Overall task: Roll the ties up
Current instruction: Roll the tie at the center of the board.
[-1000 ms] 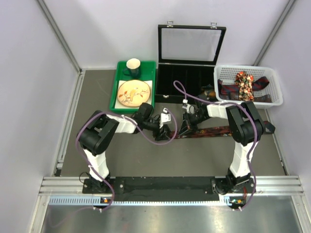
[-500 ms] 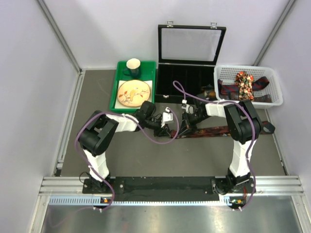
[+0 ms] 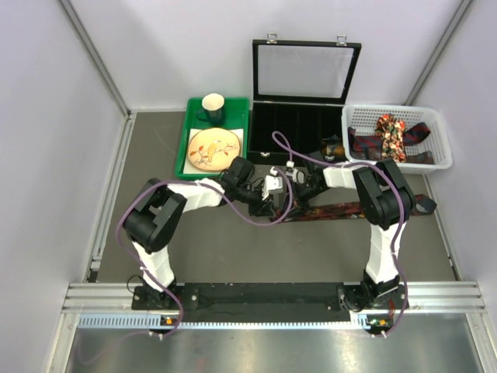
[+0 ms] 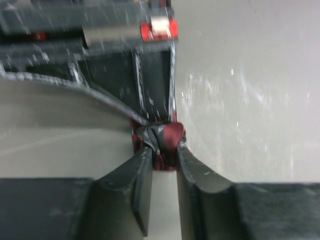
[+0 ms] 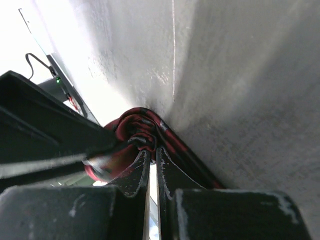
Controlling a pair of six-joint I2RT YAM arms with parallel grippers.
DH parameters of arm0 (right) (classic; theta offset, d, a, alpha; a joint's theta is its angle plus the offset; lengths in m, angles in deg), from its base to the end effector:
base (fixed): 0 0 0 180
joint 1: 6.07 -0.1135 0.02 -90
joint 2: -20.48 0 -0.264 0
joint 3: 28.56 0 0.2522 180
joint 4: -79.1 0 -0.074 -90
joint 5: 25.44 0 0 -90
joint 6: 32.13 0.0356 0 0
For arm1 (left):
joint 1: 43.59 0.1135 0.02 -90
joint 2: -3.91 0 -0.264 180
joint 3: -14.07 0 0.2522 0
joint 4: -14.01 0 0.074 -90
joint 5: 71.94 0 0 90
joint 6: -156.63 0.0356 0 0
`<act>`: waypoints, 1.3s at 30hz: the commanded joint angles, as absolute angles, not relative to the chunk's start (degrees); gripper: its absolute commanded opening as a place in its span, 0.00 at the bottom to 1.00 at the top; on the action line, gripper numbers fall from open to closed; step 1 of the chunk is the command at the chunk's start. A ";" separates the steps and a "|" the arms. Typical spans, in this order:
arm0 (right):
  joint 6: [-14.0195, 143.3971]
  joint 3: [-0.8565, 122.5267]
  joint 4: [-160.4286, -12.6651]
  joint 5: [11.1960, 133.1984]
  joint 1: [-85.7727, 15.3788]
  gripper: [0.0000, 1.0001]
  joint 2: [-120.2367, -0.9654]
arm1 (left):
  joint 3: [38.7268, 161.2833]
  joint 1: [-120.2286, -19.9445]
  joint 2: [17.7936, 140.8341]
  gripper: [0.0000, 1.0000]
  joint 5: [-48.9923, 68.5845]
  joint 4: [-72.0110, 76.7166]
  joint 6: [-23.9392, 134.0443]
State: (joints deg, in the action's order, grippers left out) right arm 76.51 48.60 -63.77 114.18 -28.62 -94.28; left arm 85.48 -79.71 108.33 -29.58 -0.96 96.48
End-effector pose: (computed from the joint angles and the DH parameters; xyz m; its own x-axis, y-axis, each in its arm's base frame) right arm 0.3183 0.1615 0.1057 -0.9828 -0.1839 -0.0147 -0.1262 0.6123 0.7805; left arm 0.2776 -0.2351 0.1590 -0.1239 0.5056 -0.8538 0.9897 0.0012 -0.1430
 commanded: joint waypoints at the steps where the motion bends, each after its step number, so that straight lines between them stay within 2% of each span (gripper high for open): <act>1: 75.01 45.94 -70.09 101.73 -30.42 0.00 -97.29 | 89.62 -83.83 111.83 0.31 -30.38 7.90 92.30; 15: 76.33 43.65 -73.16 101.47 -29.45 0.00 -95.62 | 88.92 -85.16 115.61 0.41 -24.31 -3.00 96.60; 21: 75.72 44.09 -72.11 103.67 -29.45 0.00 -94.84 | 92.16 -86.12 118.60 0.26 -18.17 -8.35 99.67; 25: 75.54 44.09 -71.50 104.72 -28.92 0.00 -92.82 | 94.19 -87.09 120.36 0.24 -13.86 -15.55 102.40; 32: 75.63 45.23 -70.36 107.27 -27.96 0.00 -91.58 | 94.63 -89.55 121.06 0.23 -7.09 -17.93 104.42; 39: 75.63 44.88 -70.35 109.20 -26.90 0.02 -89.65 | 101.74 -91.84 123.79 0.22 -1.73 -26.27 104.95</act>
